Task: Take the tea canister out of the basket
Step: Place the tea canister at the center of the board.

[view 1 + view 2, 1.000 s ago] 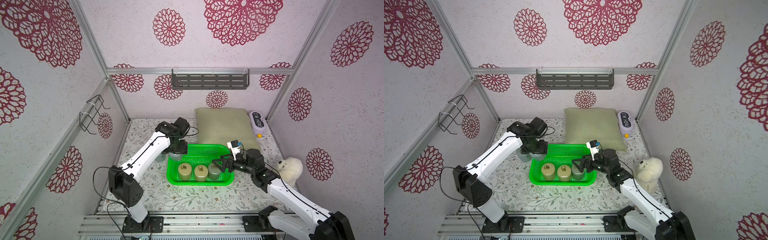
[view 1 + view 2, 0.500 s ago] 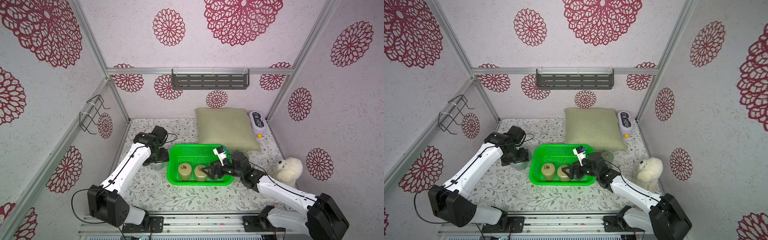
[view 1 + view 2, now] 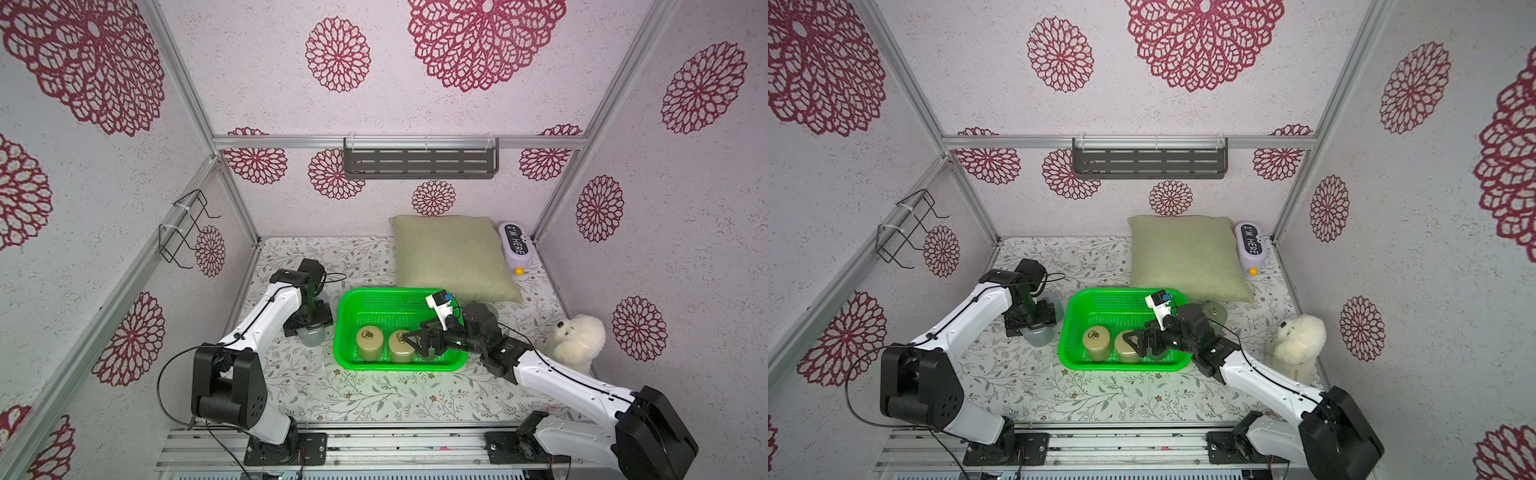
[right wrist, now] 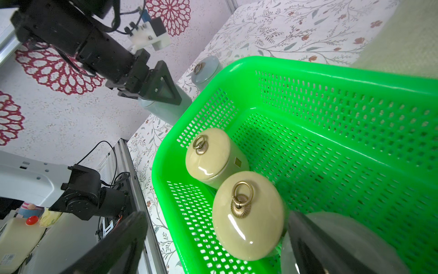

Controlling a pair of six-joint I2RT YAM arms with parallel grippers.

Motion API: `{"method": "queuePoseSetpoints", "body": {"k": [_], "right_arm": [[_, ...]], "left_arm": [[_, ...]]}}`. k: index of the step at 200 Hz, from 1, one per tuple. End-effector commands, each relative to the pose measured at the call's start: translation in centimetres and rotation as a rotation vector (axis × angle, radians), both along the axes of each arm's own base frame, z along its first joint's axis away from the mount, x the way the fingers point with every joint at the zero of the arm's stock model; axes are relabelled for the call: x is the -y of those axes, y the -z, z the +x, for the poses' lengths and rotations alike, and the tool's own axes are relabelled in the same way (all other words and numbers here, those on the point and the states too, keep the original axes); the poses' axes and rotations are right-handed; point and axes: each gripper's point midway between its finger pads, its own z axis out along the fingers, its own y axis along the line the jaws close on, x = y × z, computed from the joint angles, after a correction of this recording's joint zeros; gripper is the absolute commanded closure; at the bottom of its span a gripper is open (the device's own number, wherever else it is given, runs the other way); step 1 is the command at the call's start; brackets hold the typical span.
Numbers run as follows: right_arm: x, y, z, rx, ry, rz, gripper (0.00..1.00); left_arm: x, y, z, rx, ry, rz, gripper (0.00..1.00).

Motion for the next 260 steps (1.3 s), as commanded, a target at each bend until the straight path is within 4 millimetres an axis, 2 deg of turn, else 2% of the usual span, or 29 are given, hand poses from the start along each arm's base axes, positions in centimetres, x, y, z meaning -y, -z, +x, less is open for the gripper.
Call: {"method": "queuePoseSetpoints", "body": {"k": [1, 75, 139, 192, 208, 212, 260], "right_arm": [[-0.3, -2.1, 0.5, 0.075, 0.003, 0.024, 0.01], [-0.4, -1.8, 0.7, 0.07, 0.008, 0.017, 0.01], [-0.4, -1.6, 0.8, 0.066, 0.009, 0.014, 0.01], [-0.4, -1.3, 0.9, 0.063, 0.014, 0.008, 0.01], [-0.4, -1.3, 0.9, 0.062, 0.014, 0.008, 0.01], [-0.4, -1.2, 0.9, 0.062, 0.014, 0.006, 0.01], [-0.3, -1.1, 1.2, 0.071, 0.024, -0.005, 0.01]], "left_arm": [[0.2, 0.2, 1.9, 0.055, 0.007, -0.025, 0.3], [0.0, 3.9, 2.1, -0.017, 0.008, -0.023, 0.29], [0.0, 5.7, 1.8, -0.051, 0.001, -0.046, 0.26], [0.3, 5.8, 1.6, -0.046, -0.007, -0.07, 0.18], [0.2, 5.6, 1.4, -0.044, -0.008, -0.069, 0.1], [0.2, 5.5, 1.4, -0.04, -0.008, -0.066, 0.0], [0.2, 4.4, 1.2, -0.011, -0.009, -0.078, 0.03]]}}
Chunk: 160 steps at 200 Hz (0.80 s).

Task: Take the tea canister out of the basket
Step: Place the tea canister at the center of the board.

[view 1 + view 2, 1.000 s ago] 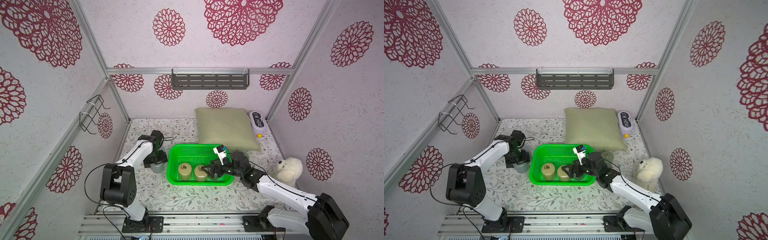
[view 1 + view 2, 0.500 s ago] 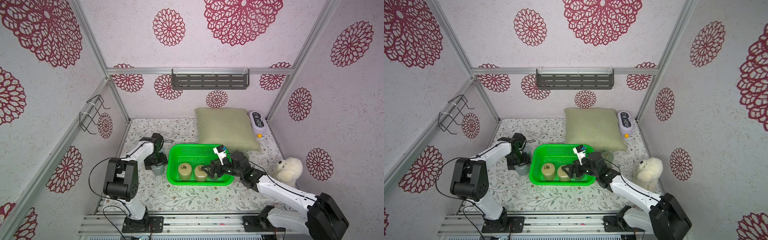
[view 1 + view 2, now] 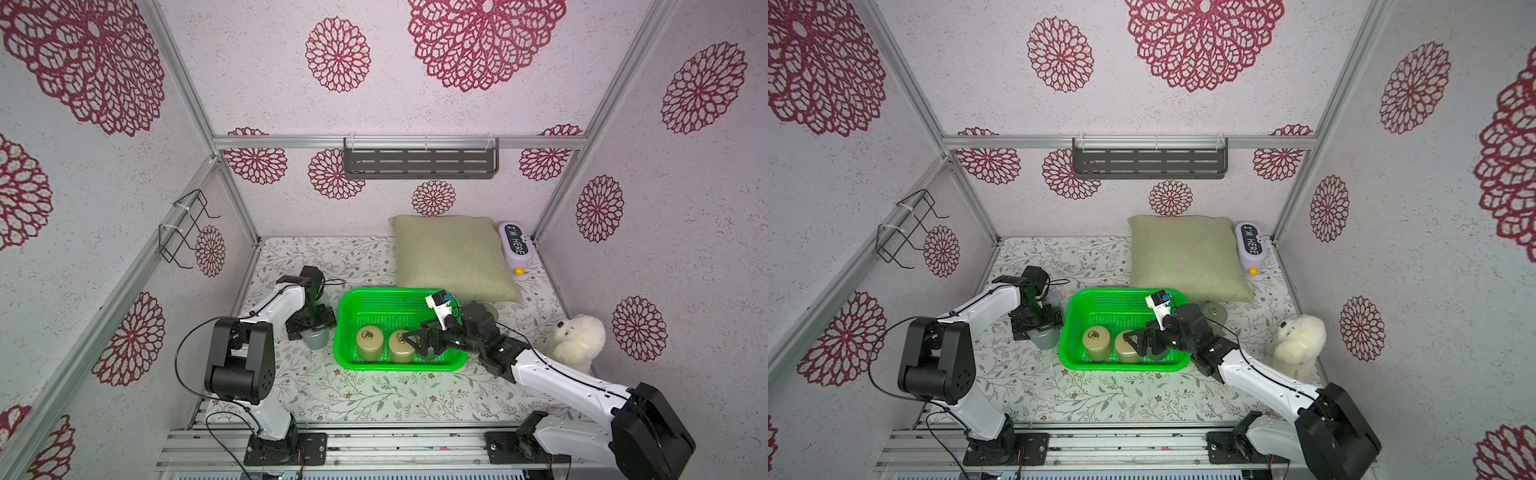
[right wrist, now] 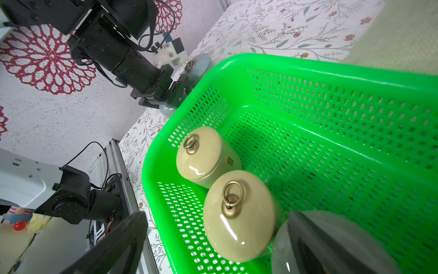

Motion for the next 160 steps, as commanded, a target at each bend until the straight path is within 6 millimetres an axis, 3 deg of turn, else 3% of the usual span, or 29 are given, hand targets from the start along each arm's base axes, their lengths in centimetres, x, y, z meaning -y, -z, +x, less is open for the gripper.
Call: {"method": "queuePoseSetpoints", "body": {"k": [1, 34, 80, 120, 160], "right_arm": [[-0.4, -1.9, 0.7, 0.073, 0.005, 0.019, 0.01], [0.2, -1.7, 1.7, 0.084, 0.055, -0.039, 0.01], [1.0, -2.7, 3.0, 0.051, 0.144, -0.088, 0.01], [2.6, -2.4, 4.0, 0.001, 0.228, -0.231, 0.01], [4.9, -2.2, 4.3, -0.027, 0.298, -0.379, 0.01]], "left_arm": [[0.2, -1.0, -0.3, 0.027, 0.003, -0.018, 0.03], [-0.1, -3.2, -0.7, 0.079, 0.004, -0.013, 0.03], [0.5, -8.9, -0.9, 0.253, 0.002, -0.065, 0.03], [2.6, -13.6, -1.4, 0.442, 0.032, -0.148, 0.03], [6.4, -15.5, -2.8, 0.556, 0.105, -0.244, 0.03]]}}
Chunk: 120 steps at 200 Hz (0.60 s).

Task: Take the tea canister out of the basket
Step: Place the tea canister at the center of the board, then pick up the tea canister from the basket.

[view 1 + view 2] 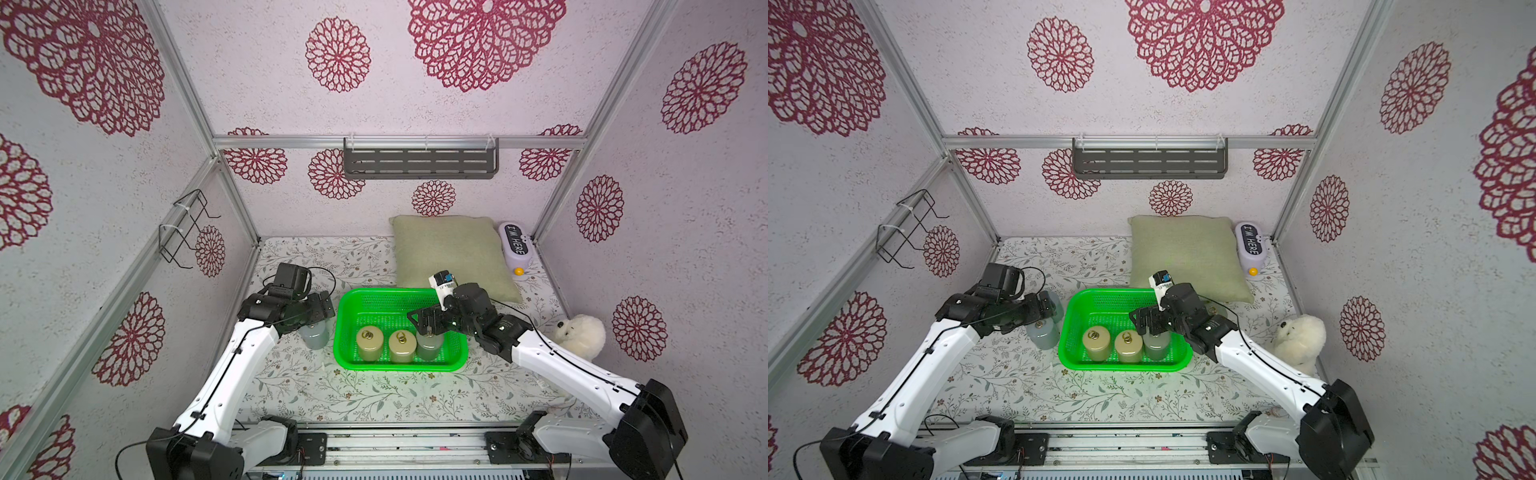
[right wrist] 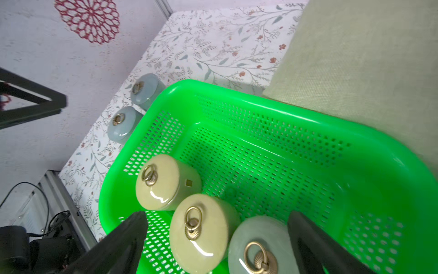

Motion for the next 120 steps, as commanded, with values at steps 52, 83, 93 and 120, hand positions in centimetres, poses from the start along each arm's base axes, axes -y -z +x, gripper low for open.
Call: {"method": "queuePoseSetpoints", "body": {"k": [52, 83, 93, 120], "right_arm": [[4.5, 2.3, -1.0, -0.129, 0.09, -0.304, 0.01], [5.0, 3.3, -1.4, -0.19, 0.092, -0.375, 0.01], [5.2, 3.8, -1.5, -0.209, 0.089, -0.397, 0.01], [5.7, 5.3, -2.0, -0.27, 0.075, -0.467, 0.01]], "left_arm": [[7.9, 0.1, -2.9, 0.14, 0.195, -0.197, 0.03], [9.9, 0.9, -3.7, 0.16, 0.261, -0.222, 0.03], [10.2, 1.3, -3.9, 0.155, 0.277, -0.22, 0.03], [10.8, 2.2, -4.1, 0.142, 0.302, -0.209, 0.03]]}}
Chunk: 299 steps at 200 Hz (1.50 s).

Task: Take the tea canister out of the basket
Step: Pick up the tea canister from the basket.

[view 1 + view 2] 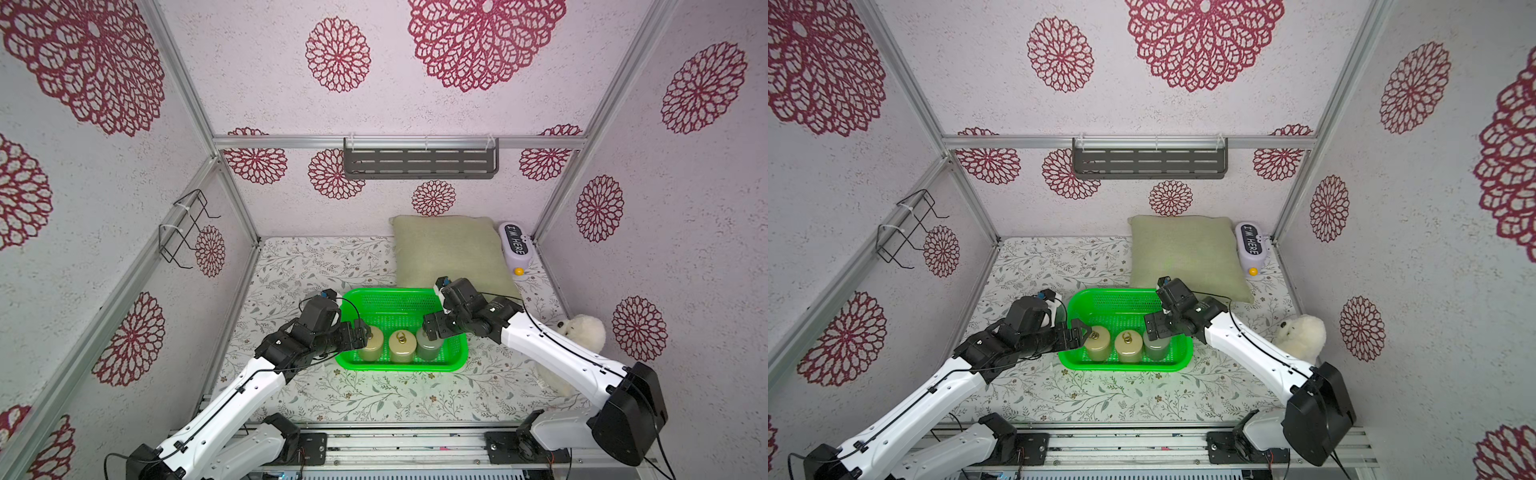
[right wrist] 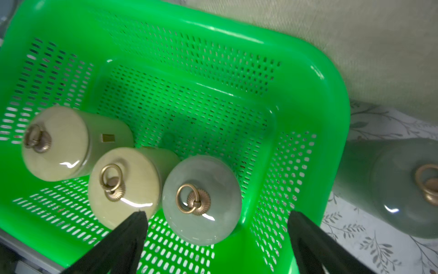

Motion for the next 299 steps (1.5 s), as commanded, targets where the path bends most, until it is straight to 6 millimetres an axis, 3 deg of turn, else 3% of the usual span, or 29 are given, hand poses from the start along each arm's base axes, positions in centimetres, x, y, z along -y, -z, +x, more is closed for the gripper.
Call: {"method": "queuePoseSetpoints", "body": {"k": [1, 59, 143, 265, 299], "right_arm": [[1.0, 0.6, -0.8, -0.05, -0.016, -0.088, 0.01], [1.2, 3.0, -1.7, -0.145, -0.041, -0.156, 0.01], [-0.8, 5.2, -2.5, -0.192, -0.105, -0.195, 0.01], [-2.8, 5.5, -3.0, -0.207, -0.152, -0.201, 0.01], [-2.8, 6.1, -2.1, -0.183, -0.138, -0.234, 0.01]], "left_arm": [[1.2, -0.4, 0.5, 0.043, 0.027, -0.026, 0.03], [1.5, -0.3, 0.1, 0.056, 0.048, -0.014, 0.03], [1.4, 0.0, 0.0, 0.057, 0.047, -0.001, 0.02], [1.3, -0.2, -0.2, 0.064, 0.053, -0.001, 0.03], [1.5, -0.2, -0.3, 0.07, 0.06, -0.005, 0.03]]}}
